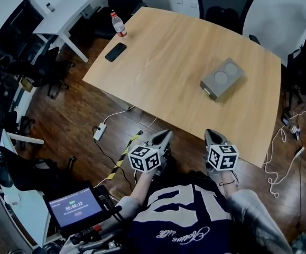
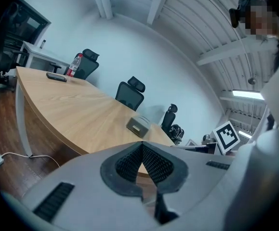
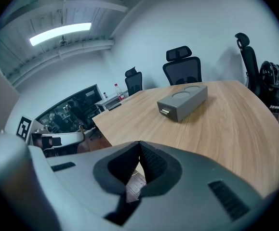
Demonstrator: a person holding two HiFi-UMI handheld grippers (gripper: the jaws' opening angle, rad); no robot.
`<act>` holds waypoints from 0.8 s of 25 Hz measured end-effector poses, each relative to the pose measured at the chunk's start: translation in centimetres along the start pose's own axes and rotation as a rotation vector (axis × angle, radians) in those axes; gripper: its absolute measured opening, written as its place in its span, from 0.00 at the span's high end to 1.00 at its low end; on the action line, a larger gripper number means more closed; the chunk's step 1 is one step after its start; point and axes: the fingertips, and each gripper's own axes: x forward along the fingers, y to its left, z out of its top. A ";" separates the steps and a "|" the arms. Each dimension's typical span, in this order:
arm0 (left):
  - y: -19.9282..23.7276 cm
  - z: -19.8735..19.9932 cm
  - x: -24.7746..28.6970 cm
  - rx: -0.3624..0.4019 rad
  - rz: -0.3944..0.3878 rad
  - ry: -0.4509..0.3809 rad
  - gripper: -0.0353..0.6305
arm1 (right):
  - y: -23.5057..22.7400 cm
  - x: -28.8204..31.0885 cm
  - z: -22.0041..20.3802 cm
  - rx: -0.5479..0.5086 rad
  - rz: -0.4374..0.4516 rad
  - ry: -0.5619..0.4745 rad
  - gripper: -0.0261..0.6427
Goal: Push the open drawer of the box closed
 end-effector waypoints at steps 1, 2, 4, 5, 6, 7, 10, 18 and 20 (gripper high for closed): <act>-1.4 -0.8 0.1 0.005 -0.002 0.000 0.95 | -0.5 -1.0 -0.4 0.004 0.012 -0.005 0.96; -2.8 -1.5 0.2 0.006 -0.004 -0.003 0.95 | -1.0 -1.9 -0.8 0.005 0.024 -0.008 0.96; -5.5 -3.3 0.3 0.000 -0.005 -0.010 0.95 | -1.9 -3.8 -1.7 -0.003 0.044 -0.010 0.96; -6.7 -4.2 0.3 -0.004 -0.003 -0.011 0.95 | -2.4 -4.7 -2.2 -0.009 0.050 -0.009 0.96; -7.9 -5.3 0.2 -0.006 -0.001 -0.007 0.95 | -2.8 -5.6 -2.7 -0.018 0.052 -0.007 0.96; -9.0 -6.3 0.1 -0.006 0.002 0.001 0.95 | -3.2 -6.4 -3.2 -0.027 0.054 -0.004 0.96; -12.2 -8.9 -0.5 0.005 0.008 0.024 0.95 | -3.8 -9.2 -4.9 -0.053 0.075 0.001 0.96; -16.6 -9.8 -2.6 0.030 0.015 -0.018 0.95 | -1.4 -12.1 -7.0 -0.058 0.203 0.014 0.96; -16.0 -9.2 -2.6 0.037 0.022 -0.028 0.95 | -0.6 -11.5 -6.6 -0.067 0.224 0.005 0.96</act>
